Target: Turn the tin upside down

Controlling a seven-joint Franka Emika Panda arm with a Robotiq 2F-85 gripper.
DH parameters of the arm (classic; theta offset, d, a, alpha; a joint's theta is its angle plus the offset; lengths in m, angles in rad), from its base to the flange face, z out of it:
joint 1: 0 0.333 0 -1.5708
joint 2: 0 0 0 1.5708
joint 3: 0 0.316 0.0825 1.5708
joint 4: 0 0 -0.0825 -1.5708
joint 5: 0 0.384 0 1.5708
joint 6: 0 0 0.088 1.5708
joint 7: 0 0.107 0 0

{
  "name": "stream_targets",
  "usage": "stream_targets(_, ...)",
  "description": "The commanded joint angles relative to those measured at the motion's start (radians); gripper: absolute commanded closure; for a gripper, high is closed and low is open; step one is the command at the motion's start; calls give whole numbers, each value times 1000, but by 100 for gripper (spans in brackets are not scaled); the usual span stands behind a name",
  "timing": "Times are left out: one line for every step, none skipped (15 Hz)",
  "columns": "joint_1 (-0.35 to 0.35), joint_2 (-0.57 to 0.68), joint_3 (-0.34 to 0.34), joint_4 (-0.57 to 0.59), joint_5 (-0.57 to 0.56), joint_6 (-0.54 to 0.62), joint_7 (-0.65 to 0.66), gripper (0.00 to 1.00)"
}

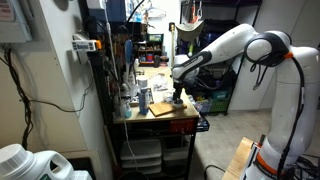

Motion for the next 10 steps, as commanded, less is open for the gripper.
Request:
stream_targets(-6, -44, -5, -59, 13, 32, 30, 0)
stream_targets(-5, -50, -7, -62, 11, 33, 37, 0)
stream_targets(-7, -57, -6, -64, 22, 30, 40, 0)
stream_targets(-7, -64, -7, -65, 24, 27, 45, 0)
stream_targets(-8, -69, -7, -67, 34, 27, 47, 0)
stream_targets(-9, -72, -6, -70, 45, 28, 49, 0)
stream_targets(-10, -72, -7, -72, 53, 25, 48, 0)
stream_targets(-11, -71, -7, -74, 63, 26, 46, 0)
stream_targets(-12, -69, -7, -76, 74, 28, 45, 0)
stream_targets(-12, -66, -6, -77, 86, 30, 41, 0)
